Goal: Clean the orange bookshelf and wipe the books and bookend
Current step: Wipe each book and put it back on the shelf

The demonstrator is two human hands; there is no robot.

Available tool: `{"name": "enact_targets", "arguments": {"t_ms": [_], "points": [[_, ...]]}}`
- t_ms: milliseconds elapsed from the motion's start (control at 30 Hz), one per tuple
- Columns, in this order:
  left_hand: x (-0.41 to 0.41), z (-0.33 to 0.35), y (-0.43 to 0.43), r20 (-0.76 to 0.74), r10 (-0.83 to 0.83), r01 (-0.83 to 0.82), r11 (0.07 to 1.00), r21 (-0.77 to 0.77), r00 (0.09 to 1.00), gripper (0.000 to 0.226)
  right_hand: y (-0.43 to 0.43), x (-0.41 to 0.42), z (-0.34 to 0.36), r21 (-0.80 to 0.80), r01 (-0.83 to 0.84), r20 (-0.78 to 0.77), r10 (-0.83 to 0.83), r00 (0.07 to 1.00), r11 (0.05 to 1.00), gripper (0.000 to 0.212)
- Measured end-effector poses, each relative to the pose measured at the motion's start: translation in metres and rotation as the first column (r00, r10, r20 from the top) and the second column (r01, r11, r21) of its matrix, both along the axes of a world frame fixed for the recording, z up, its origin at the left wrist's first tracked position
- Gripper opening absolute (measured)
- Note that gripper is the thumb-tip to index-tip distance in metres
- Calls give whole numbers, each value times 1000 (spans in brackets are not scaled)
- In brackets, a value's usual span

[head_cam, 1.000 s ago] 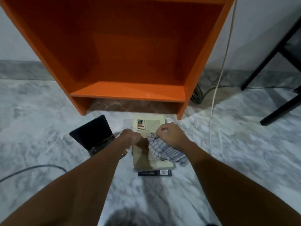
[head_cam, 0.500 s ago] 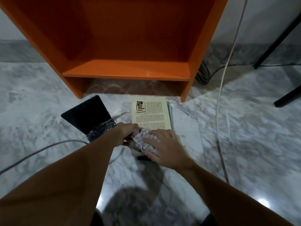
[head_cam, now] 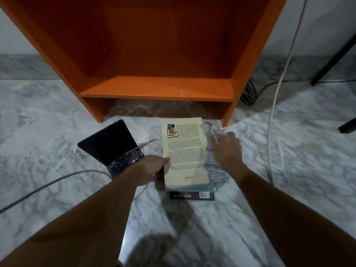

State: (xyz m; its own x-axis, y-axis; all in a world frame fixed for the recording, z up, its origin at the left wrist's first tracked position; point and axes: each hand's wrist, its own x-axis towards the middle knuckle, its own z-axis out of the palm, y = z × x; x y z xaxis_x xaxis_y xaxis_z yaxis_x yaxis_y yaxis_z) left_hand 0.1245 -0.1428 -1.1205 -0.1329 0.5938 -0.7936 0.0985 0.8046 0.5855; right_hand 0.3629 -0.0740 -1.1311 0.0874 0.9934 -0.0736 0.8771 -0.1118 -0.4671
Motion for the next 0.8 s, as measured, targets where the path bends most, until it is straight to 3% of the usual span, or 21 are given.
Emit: {"name": "enact_targets", "arguments": {"t_ms": [100,167,267,333,467,567,667,733,800], "points": [[-2,-2,-2,49,-80,80,997,-1,996,26,7,-11,13,170,-56,-76,70,995,984,40],[-3,-3,0,61,-93,91,996,26,994,19,1,-36,28,275,-347,-24,367,930,897,41],[-2,-3,3,34,-107,104,992,67,994,11,-6,-76,33,109,-749,123,739,663,654,40],[-3,-5,2,18,-117,115,990,81,993,8,-1,-87,20,60,-781,149,768,622,621,36],[-6,-12,3,-11,-215,215,972,95,977,18,21,-86,12,48,-550,143,540,830,834,38],[-7,-14,4,-26,-249,250,961,120,968,17,47,-71,21,-19,-196,52,197,979,980,47],[-9,-12,4,6,-236,234,966,107,972,14,62,-46,18,-85,81,-27,-84,996,993,54],[-10,-11,3,39,-200,196,977,83,979,30,58,-27,9,-80,173,-33,-176,984,982,51],[-10,-11,5,109,-149,143,988,59,983,45,45,-16,0,-60,281,-151,-287,946,958,47]]}}
